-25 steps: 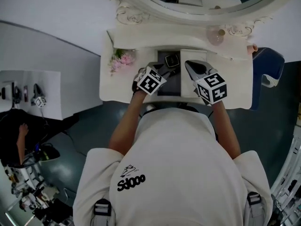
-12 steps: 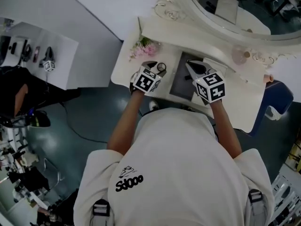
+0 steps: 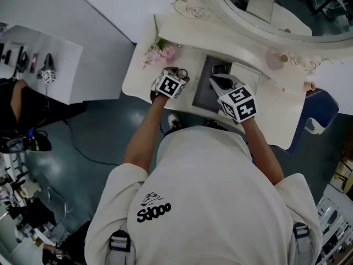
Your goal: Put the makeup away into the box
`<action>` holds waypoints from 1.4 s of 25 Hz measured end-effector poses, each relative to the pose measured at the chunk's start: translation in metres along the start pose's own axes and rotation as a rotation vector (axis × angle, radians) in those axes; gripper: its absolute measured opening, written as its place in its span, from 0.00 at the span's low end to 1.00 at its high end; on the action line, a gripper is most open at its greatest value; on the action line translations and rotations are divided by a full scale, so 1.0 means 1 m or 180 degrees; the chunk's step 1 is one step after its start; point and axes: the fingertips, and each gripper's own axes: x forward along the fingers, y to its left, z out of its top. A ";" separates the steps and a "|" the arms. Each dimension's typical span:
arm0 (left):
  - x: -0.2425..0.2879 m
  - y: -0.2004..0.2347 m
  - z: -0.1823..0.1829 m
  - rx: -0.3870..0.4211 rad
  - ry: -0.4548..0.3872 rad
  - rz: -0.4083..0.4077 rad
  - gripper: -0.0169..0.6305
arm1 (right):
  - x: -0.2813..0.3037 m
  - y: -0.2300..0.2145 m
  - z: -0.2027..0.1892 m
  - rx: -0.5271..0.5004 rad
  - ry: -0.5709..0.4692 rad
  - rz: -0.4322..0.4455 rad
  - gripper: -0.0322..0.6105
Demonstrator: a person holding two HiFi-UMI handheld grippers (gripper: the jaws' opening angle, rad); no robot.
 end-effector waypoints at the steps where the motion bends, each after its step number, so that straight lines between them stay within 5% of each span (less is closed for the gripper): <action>1: 0.003 0.000 -0.003 0.0027 0.0034 0.0021 0.45 | -0.003 -0.002 -0.001 0.0016 -0.0008 -0.0027 0.05; 8: 0.002 0.001 0.000 0.0005 -0.0043 0.0077 0.39 | -0.015 -0.018 -0.007 0.0150 -0.0059 -0.0228 0.05; 12: -0.022 -0.003 0.037 0.0162 -0.0404 0.0056 0.39 | -0.020 -0.025 -0.002 0.0216 -0.0168 -0.0322 0.05; 16: -0.046 -0.035 0.069 0.0375 -0.0648 -0.0350 0.39 | -0.029 -0.033 0.002 0.0277 -0.0261 -0.0429 0.05; 20: -0.054 -0.092 0.087 0.1246 -0.0686 -0.0815 0.39 | -0.038 -0.039 -0.002 0.0399 -0.0329 -0.0532 0.05; 24: -0.046 -0.144 0.074 0.2102 -0.0436 -0.1212 0.39 | -0.048 -0.039 -0.012 0.0524 -0.0344 -0.0637 0.05; 31: -0.024 -0.183 0.048 0.2838 0.0146 -0.1552 0.39 | -0.070 -0.044 -0.037 0.0771 -0.0354 -0.0866 0.05; 35: -0.004 -0.188 0.040 0.3294 0.0438 -0.1501 0.39 | -0.084 -0.047 -0.056 0.0926 -0.0323 -0.1042 0.05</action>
